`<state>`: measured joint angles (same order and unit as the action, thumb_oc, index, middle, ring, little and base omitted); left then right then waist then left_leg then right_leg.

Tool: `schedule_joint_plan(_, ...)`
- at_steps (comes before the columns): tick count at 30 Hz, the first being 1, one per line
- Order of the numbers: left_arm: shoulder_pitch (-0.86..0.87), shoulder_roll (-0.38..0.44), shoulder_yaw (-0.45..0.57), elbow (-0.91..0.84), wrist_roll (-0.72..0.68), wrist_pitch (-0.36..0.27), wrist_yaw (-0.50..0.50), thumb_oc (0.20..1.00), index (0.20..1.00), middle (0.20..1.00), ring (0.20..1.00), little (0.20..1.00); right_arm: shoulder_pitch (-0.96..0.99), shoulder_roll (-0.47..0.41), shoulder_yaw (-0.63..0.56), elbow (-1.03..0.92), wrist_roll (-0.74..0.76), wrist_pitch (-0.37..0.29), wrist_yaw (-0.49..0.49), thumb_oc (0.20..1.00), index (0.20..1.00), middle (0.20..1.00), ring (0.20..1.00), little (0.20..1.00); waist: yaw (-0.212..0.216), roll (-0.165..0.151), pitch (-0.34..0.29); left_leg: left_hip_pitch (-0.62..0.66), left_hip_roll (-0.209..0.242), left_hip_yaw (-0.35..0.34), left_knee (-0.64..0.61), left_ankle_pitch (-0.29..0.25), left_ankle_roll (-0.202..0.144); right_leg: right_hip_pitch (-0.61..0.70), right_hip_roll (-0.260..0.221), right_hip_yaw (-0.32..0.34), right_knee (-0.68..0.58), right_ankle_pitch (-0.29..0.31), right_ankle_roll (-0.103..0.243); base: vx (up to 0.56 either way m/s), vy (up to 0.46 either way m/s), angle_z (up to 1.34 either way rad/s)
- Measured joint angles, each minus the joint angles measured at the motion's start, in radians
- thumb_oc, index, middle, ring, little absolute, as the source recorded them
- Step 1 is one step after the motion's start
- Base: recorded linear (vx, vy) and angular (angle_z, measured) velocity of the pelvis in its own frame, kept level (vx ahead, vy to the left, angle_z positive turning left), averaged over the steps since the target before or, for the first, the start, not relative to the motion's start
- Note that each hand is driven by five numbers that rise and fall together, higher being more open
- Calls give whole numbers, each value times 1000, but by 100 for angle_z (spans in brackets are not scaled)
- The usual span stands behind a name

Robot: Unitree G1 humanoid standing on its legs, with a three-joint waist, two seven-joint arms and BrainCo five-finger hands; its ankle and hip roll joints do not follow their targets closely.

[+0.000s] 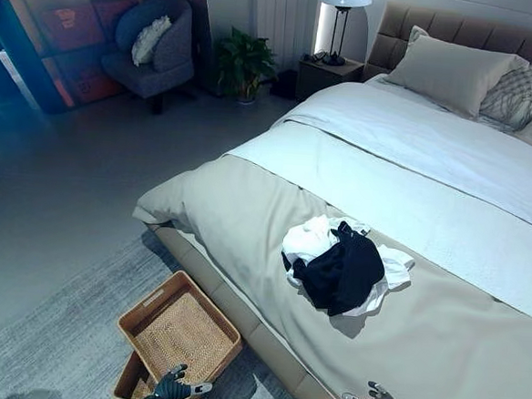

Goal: Pick up clothes into the bucket

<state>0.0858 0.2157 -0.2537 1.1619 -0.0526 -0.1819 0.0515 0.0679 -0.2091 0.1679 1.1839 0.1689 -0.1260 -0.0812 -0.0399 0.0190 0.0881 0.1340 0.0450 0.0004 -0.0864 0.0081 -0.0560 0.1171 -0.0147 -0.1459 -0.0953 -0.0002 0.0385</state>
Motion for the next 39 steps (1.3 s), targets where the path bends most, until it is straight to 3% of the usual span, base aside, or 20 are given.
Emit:
schedule_joint_plan(7,1,0,0,1,0,3,33,1000,1000,1000,1000,1000,-71,0,-3,-13,1,0,-82,1000,1000,1000,1000,1000,0,0,5,-8,0,0,1,0,0,-9,0,-1,0,0,0,-10,2,0)
schedule_joint_plan(14,-14,3,0,-10,-2,4,67,1000,1000,1000,1000,1000,-162,-28,-2,-263,52,-18,-110,1000,1000,1000,1000,1000,4,-6,41,-67,-4,-3,21,2,2,-56,-2,-3,3,14,1,-34,14,1)
schedule_joint_plan(18,-33,8,-2,-48,-2,1,102,1000,1000,1000,1000,1000,-221,-106,-4,-468,-25,-28,-206,1000,1000,1000,1000,1000,5,-1,95,-139,-16,-14,52,6,7,-104,-13,-17,6,35,6,-108,37,9)
schedule_joint_plan(22,-77,13,-18,-57,-2,0,138,1000,1000,1000,1000,1000,-289,-154,-21,-452,-145,-25,-311,1000,1000,1000,1000,1000,12,-1,148,-189,-30,-49,66,15,14,-133,-25,-50,9,40,8,-82,46,25)
schedule_joint_plan(29,-184,-5,-70,-101,-27,-4,190,1000,1000,1000,1000,1000,-462,-164,-25,-317,-209,-1,-418,1000,1000,1000,1000,1000,38,26,271,-318,-57,-85,154,15,14,-248,-59,-77,104,20,13,-47,45,15)
schedule_joint_plan(33,-241,-10,-100,-103,-76,-12,226,1000,1000,1000,1000,1000,-587,-177,-1,-169,-218,28,-474,1000,1000,1000,1000,1000,75,42,336,-400,-81,-100,204,15,15,-373,-99,-84,269,-49,12,-78,11,17)
schedule_joint_plan(39,-309,12,-152,-133,-129,-27,262,1000,1000,1000,1000,1000,-790,-205,61,36,-218,51,-541,1000,1000,1000,1000,1000,89,40,413,-540,-123,-123,293,15,17,-554,-161,-87,478,-119,2,-69,8,20)
